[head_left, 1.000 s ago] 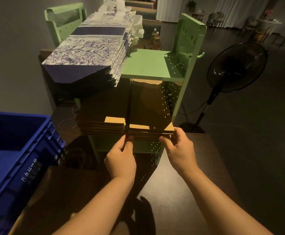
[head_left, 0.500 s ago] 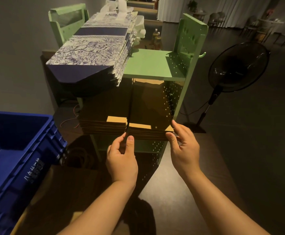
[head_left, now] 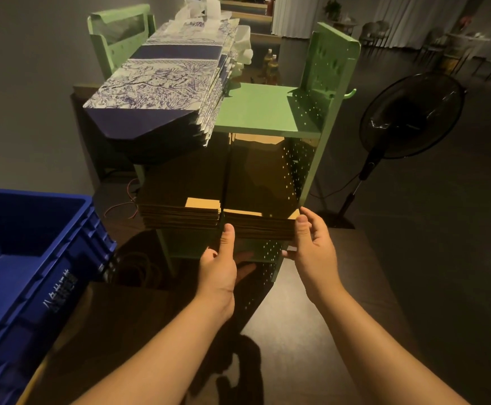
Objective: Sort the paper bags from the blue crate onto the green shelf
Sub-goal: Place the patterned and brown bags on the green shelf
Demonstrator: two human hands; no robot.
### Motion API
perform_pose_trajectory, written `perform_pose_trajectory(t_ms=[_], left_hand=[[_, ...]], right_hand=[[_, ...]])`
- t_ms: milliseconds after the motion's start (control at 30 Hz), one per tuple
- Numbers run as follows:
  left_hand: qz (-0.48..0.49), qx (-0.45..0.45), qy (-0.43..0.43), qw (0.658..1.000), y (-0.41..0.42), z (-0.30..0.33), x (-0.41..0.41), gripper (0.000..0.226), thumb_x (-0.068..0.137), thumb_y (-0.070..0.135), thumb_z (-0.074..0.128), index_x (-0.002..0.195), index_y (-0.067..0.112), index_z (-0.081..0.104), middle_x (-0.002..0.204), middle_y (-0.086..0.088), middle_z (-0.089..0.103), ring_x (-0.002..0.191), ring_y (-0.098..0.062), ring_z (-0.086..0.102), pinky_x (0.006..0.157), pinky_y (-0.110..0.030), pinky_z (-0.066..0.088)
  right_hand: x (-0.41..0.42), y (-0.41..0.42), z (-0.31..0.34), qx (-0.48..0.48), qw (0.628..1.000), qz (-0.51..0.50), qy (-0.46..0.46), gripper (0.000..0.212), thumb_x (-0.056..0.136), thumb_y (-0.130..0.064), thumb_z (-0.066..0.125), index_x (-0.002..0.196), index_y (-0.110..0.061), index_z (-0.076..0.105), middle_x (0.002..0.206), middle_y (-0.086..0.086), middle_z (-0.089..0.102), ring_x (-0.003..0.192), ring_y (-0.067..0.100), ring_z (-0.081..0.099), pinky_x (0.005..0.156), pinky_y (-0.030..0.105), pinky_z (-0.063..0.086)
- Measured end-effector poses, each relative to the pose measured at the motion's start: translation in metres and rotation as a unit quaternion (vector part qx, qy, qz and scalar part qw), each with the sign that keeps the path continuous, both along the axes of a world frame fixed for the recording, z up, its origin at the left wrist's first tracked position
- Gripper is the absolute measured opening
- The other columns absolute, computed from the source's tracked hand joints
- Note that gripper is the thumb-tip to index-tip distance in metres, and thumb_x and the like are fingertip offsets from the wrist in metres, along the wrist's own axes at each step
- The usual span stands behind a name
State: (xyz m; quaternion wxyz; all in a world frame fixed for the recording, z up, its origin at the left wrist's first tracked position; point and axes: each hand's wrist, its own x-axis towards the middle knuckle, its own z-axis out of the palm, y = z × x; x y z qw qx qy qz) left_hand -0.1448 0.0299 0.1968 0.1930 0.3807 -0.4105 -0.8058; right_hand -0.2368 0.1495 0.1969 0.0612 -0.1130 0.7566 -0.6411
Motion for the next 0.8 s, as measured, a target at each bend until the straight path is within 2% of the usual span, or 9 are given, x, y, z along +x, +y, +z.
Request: perform_pose_trajectory(t_ms=[67, 167, 200, 300, 433, 567, 633, 733, 800], left_hand=[[-0.015, -0.013, 0.001, 1.0, -0.001, 0.005, -0.002, 0.084, 0.06, 0.073, 0.07, 0.12, 0.016, 0.061, 0.115, -0.007, 0.074, 0.105, -0.026, 0.074, 0.088, -0.044, 0.062], [-0.031, -0.032, -0.01, 0.999, -0.001, 0.012, -0.005, 0.099, 0.05, 0.077, 0.076, 0.12, 0.009, 0.056, 0.119, -0.01, 0.071, 0.109, -0.028, 0.072, 0.097, -0.05, 0.059], [-0.034, -0.036, -0.015, 0.999, -0.001, 0.013, -0.005, 0.096, 0.053, 0.073, 0.079, 0.119, 0.007, 0.054, 0.119, -0.012, 0.069, 0.11, -0.029, 0.071, 0.1, -0.05, 0.057], [-0.037, -0.074, -0.047, 0.995, -0.001, 0.009, -0.007, 0.058, 0.074, 0.056, 0.074, 0.105, 0.01, 0.055, 0.108, -0.01, 0.068, 0.11, -0.029, 0.068, 0.103, -0.053, 0.053], [-0.032, -0.076, -0.049, 0.995, -0.002, 0.003, -0.01, 0.028, 0.094, 0.037, 0.069, 0.1, 0.013, 0.057, 0.103, -0.01, 0.069, 0.105, -0.028, 0.07, 0.103, -0.055, 0.053], [-0.023, -0.065, -0.031, 0.997, -0.001, 0.008, -0.012, 0.019, 0.099, 0.028, 0.065, 0.097, 0.011, 0.057, 0.097, -0.006, 0.067, 0.097, -0.021, 0.07, 0.099, -0.047, 0.056], [-0.024, -0.052, -0.023, 0.998, -0.001, 0.008, -0.01, 0.017, 0.099, 0.025, 0.065, 0.098, 0.011, 0.057, 0.098, -0.007, 0.068, 0.094, -0.019, 0.072, 0.094, -0.042, 0.058], [-0.034, -0.05, -0.024, 0.998, -0.004, 0.004, -0.007, 0.017, 0.096, 0.023, 0.068, 0.1, 0.008, 0.059, 0.103, -0.011, 0.07, 0.1, -0.025, 0.073, 0.101, -0.048, 0.056], [-0.033, -0.052, -0.021, 0.998, -0.006, 0.003, -0.007, 0.019, 0.095, 0.023, 0.069, 0.103, 0.008, 0.061, 0.106, -0.013, 0.071, 0.106, -0.028, 0.072, 0.105, -0.052, 0.053]], right_hand=[[0.0, -0.003, 0.002, -0.009, 1.0, -0.013, -0.01, 0.053, 0.09, -0.062, 0.046, 0.137, -0.038, 0.049, 0.13, -0.003, 0.063, 0.116, 0.019, 0.064, 0.085, 0.042, 0.063], [0.001, -0.002, 0.002, 0.006, 1.0, -0.014, 0.004, 0.065, 0.086, -0.062, 0.056, 0.144, -0.035, 0.048, 0.137, -0.004, 0.059, 0.124, 0.018, 0.06, 0.096, 0.044, 0.059], [0.001, -0.001, 0.002, 0.019, 1.0, -0.007, 0.011, 0.066, 0.088, -0.057, 0.061, 0.147, -0.032, 0.046, 0.14, -0.005, 0.057, 0.126, 0.016, 0.057, 0.099, 0.041, 0.056], [0.001, 0.003, 0.0, 0.066, 0.997, 0.018, 0.033, 0.058, 0.094, -0.033, 0.069, 0.148, -0.028, 0.047, 0.133, -0.014, 0.053, 0.121, 0.006, 0.05, 0.099, 0.03, 0.05], [0.002, 0.003, 0.0, 0.069, 0.995, 0.053, 0.039, 0.036, 0.097, -0.02, 0.066, 0.128, -0.037, 0.061, 0.112, -0.03, 0.065, 0.104, -0.014, 0.058, 0.08, 0.007, 0.047], [0.0, 0.0, 0.003, 0.062, 0.996, 0.047, 0.042, 0.034, 0.098, -0.021, 0.065, 0.131, -0.03, 0.065, 0.112, -0.028, 0.067, 0.106, -0.012, 0.058, 0.074, 0.004, 0.047], [0.0, 0.001, 0.003, 0.062, 0.996, 0.049, 0.046, 0.034, 0.098, -0.02, 0.065, 0.13, -0.032, 0.065, 0.11, -0.032, 0.066, 0.102, -0.016, 0.058, 0.071, 0.002, 0.047], [0.001, 0.006, 0.0, 0.061, 0.996, 0.057, 0.041, 0.039, 0.097, -0.016, 0.066, 0.132, -0.033, 0.063, 0.109, -0.035, 0.065, 0.1, -0.022, 0.057, 0.071, -0.001, 0.047], [0.002, 0.008, 0.0, 0.066, 0.995, 0.06, 0.046, 0.043, 0.098, -0.013, 0.065, 0.134, -0.035, 0.061, 0.111, -0.037, 0.062, 0.104, -0.019, 0.058, 0.075, 0.0, 0.048]])
